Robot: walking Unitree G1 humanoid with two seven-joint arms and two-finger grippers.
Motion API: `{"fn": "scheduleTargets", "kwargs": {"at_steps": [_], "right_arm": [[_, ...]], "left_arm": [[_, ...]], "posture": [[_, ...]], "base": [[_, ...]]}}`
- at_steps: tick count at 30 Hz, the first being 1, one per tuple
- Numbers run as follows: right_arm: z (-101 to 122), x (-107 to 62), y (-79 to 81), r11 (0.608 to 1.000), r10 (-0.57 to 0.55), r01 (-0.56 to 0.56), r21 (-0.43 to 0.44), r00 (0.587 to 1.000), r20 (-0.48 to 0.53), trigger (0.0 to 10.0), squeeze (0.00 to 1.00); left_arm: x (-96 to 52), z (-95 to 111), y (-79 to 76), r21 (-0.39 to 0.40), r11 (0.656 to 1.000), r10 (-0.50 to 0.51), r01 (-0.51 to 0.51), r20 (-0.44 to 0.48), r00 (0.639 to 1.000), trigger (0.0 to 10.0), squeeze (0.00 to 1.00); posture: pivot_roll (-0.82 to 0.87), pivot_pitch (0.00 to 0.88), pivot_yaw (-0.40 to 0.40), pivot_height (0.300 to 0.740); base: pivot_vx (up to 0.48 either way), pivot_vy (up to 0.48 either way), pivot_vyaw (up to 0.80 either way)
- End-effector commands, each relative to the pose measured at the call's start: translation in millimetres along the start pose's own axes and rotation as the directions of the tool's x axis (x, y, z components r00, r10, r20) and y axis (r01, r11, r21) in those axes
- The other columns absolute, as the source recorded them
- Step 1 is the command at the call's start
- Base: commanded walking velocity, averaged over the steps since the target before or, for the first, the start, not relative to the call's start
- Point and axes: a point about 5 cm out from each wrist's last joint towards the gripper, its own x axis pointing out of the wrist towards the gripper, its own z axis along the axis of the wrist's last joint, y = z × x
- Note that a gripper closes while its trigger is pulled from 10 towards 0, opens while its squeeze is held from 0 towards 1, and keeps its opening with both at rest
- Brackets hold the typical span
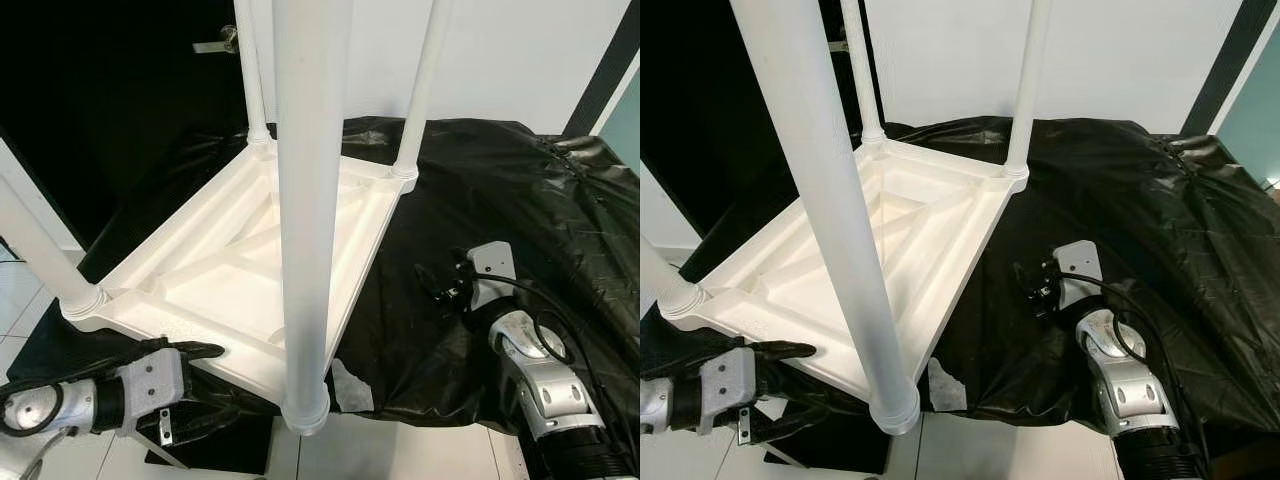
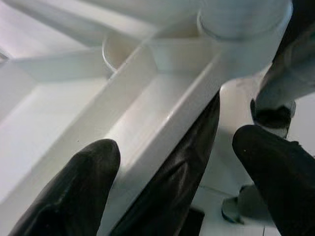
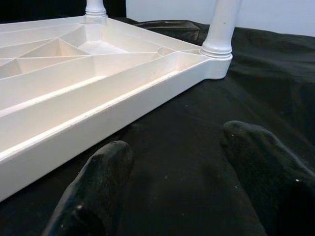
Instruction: Building children table
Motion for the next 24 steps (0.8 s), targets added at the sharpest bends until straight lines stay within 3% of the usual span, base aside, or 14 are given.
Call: {"fn": "scheduleTargets", "kwargs": {"at_steps": [1,4,7,8,10,13,15,17,19,24], "right_arm": [[1.4,0.6,-0.2,1.000,-0.001,0.001,0.005,1.000,0.002,10.0,0.00],[1.4,0.5,-0.5,1.000,-0.004,0.004,0.005,1.000,0.002,10.0,0.00],[2.3,0.7,-0.4,1.000,-0.019,0.019,0.007,1.000,0.006,10.0,0.00],[2.3,0.7,-0.4,1.000,-0.019,0.019,0.007,1.000,0.006,10.0,0.00],[2.9,0.6,-0.3,1.000,-0.028,0.028,0.011,1.000,0.010,10.0,0.00],[3.6,0.6,-0.3,0.999,-0.034,0.034,0.013,0.999,0.012,10.0,0.00],[4.9,0.7,-0.1,0.999,-0.048,0.048,0.021,0.999,0.016,10.0,0.00],[4.9,0.7,-0.1,0.999,-0.048,0.048,0.021,0.999,0.016,10.0,0.00],[5.7,0.4,1.4,0.998,-0.052,0.051,0.029,0.999,0.017,10.0,0.00],[5.1,-0.2,3.4,0.999,-0.041,0.041,0.035,0.999,0.013,10.0,0.00]], "left_arm": [[1.4,-4.9,2.2,0.023,0.997,0.079,-0.079,-0.039,0.996,10.0,0.00],[5.5,-7.4,3.0,0.040,0.995,0.093,-0.091,-0.058,0.994,10.0,0.00],[24.3,-7.0,10.8,0.017,0.979,0.202,-0.202,-0.066,0.977,10.0,0.00],[24.3,-7.0,10.8,0.017,0.979,0.202,-0.202,-0.066,0.977,10.0,0.00],[36.4,-2.6,16.2,-0.077,0.952,0.294,-0.296,-0.037,0.955,10.0,0.00],[43.9,0.7,18.6,-0.130,0.930,0.343,-0.344,-0.030,0.939,10.0,0.00],[56.2,8.0,23.7,-0.184,0.894,0.412,-0.410,-0.027,0.911,10.0,0.00],[56.2,8.0,23.7,-0.184,0.894,0.412,-0.410,-0.027,0.911,10.0,0.00],[63.9,18.3,33.9,-0.207,0.865,0.466,-0.458,-0.009,0.885,10.0,0.00],[71.9,35.4,50.5,-0.258,0.832,0.516,-0.491,0.037,0.856,10.0,0.00]], "posture": [[0.02,0.000,0.012,0.740],[0.02,0.000,0.016,0.740],[0.01,0.000,0.035,0.740],[0.01,0.000,0.035,0.740],[0.00,0.000,0.042,0.740],[-0.01,0.000,0.049,0.740],[-0.01,0.000,0.054,0.740],[-0.01,0.000,0.054,0.740],[-0.01,0.000,0.052,0.740],[-0.02,0.000,0.051,0.740]], "base": [[0.000,0.000,0.00],[0.000,0.000,0.00],[0.000,0.000,0.00],[0.000,0.000,0.00],[0.000,0.000,0.00],[0.000,0.000,0.00],[0.000,0.000,0.00],[0.000,0.000,0.00],[0.000,0.000,0.00],[0.000,0.000,0.00]]}}
